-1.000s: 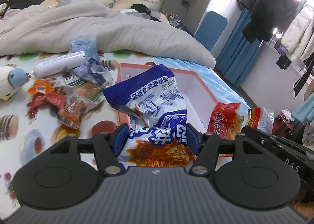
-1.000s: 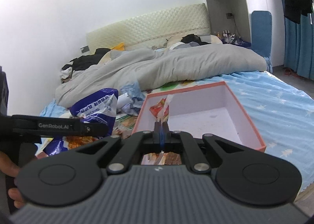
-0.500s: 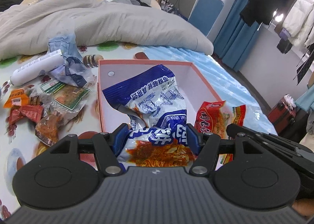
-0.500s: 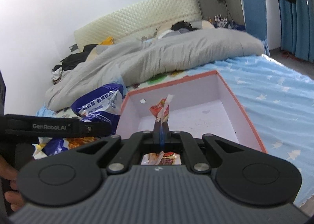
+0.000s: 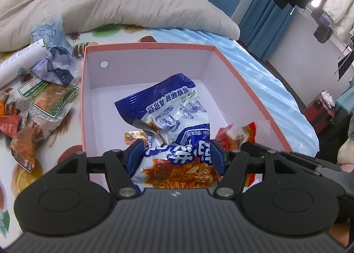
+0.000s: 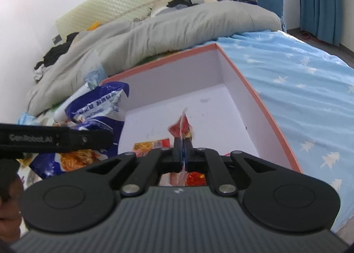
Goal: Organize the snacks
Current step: 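Open both tools to drop the noodle bag and red strip into the pink box, then withdraw both tools from the box back toward the snack pile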
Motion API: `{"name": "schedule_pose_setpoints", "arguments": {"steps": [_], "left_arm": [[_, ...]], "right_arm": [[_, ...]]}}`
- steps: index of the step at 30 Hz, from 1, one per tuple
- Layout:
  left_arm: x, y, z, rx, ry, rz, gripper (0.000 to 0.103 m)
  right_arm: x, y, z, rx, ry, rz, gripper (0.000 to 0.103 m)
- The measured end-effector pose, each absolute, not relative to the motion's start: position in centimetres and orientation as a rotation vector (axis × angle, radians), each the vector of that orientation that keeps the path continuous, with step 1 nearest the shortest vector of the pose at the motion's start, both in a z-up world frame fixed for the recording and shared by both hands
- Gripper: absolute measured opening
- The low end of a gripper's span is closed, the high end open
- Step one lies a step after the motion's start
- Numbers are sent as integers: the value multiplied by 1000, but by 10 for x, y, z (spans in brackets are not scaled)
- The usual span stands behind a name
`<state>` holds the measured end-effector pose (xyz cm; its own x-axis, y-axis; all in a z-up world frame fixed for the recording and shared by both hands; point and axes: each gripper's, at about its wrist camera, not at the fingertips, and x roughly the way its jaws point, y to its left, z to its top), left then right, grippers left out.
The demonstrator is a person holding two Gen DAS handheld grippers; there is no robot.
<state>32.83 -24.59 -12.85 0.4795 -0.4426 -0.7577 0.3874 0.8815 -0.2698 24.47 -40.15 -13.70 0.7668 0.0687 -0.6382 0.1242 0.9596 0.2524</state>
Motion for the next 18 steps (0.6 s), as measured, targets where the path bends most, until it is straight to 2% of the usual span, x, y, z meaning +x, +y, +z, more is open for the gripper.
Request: {"name": "schedule_pose_setpoints", "arguments": {"steps": [1,2,3,4,5,6,8,18], "left_arm": [[328,-246,-129,-66,946,-504,70],[328,-246,-129,-62,950,-502,77],[326,-245,-128,-57,950,-494,87],[325,-244,-125,-52,942,-476,89],[322,-243,-122,-50,933,-468,89],[319,-241,-119,-52,926,-471,89],[311,-237,-110,-57,909,-479,89],[254,-208,-69,-59,820,-481,89]], "right_arm": [[245,-401,-138,282,706,-33,7],[245,-401,-138,275,709,-35,8],[244,-401,-138,269,711,-40,18],[243,-400,-136,262,711,-53,33],[240,-400,-135,255,708,-71,67],[237,-401,-133,253,695,-82,79],[227,-401,-128,247,658,-83,76],[183,-383,-98,233,601,-35,76]]}}
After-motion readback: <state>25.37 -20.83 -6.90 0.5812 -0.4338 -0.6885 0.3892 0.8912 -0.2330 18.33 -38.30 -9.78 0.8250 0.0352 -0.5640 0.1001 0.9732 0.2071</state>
